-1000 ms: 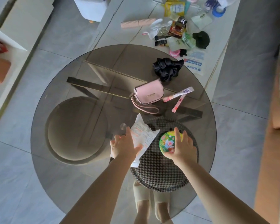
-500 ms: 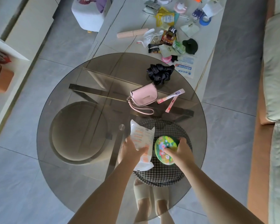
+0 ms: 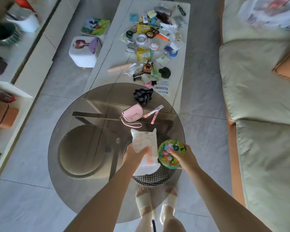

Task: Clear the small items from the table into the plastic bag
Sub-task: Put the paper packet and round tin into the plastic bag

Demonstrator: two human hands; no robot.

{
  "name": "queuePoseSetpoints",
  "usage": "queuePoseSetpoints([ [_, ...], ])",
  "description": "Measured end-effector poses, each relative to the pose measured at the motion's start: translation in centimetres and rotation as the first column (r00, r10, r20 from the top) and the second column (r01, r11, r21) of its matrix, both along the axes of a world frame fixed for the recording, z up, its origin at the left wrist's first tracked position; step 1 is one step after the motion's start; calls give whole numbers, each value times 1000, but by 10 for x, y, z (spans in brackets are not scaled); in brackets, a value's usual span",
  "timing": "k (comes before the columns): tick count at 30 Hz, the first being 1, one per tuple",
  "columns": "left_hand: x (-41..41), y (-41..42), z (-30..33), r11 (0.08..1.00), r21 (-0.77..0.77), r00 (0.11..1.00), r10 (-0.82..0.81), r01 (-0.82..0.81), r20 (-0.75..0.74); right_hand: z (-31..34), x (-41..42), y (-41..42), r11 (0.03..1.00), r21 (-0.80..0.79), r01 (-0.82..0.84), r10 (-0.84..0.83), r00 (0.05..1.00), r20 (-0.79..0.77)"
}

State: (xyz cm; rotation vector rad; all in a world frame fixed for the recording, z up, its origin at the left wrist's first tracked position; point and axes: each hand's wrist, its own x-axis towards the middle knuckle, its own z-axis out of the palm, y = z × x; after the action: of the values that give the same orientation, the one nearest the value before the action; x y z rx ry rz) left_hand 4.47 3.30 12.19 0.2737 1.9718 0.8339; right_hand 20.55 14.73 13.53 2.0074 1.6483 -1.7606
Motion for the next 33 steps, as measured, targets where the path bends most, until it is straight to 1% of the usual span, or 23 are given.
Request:
queuePoseSetpoints([
  [2, 10, 7, 12, 1000, 15, 1000, -21, 21, 1, 13, 12, 7, 993, -63, 100, -102, 994, -41],
  [4, 21, 17, 25, 999, 21, 1000, -28, 28, -5, 29, 23, 17, 980, -87, 181, -188, 979, -78],
  [7, 42, 37, 41, 999, 24, 999, -35, 36, -9, 52, 44, 34, 962, -116, 248, -261, 959, -113],
  [9, 58, 52, 52, 998, 29, 998, -53, 54, -32, 64, 61, 48, 959, -107, 262, -274, 955, -116],
  [14, 106, 97, 74, 1000, 7, 999, -19, 19, -51, 86, 111, 92, 957, -104, 269, -284, 942, -179],
  [18, 147, 136, 88, 1000, -5, 998, 27, -27, -59, 89, 151, 132, 961, -121, 249, -270, 939, -212],
  [22, 183, 173, 100, 996, -8, 994, 91, -91, -54, 90, 184, 171, 953, -122, 277, -297, 932, -207],
  [29, 216, 223, 110, 999, -9, 999, 40, -41, -35, 86, 218, 215, 945, -96, 311, -324, 930, -176],
  [33, 212, 254, 115, 1000, 2, 999, 2, -2, -32, 88, 218, 239, 926, -114, 361, -377, 903, -205],
])
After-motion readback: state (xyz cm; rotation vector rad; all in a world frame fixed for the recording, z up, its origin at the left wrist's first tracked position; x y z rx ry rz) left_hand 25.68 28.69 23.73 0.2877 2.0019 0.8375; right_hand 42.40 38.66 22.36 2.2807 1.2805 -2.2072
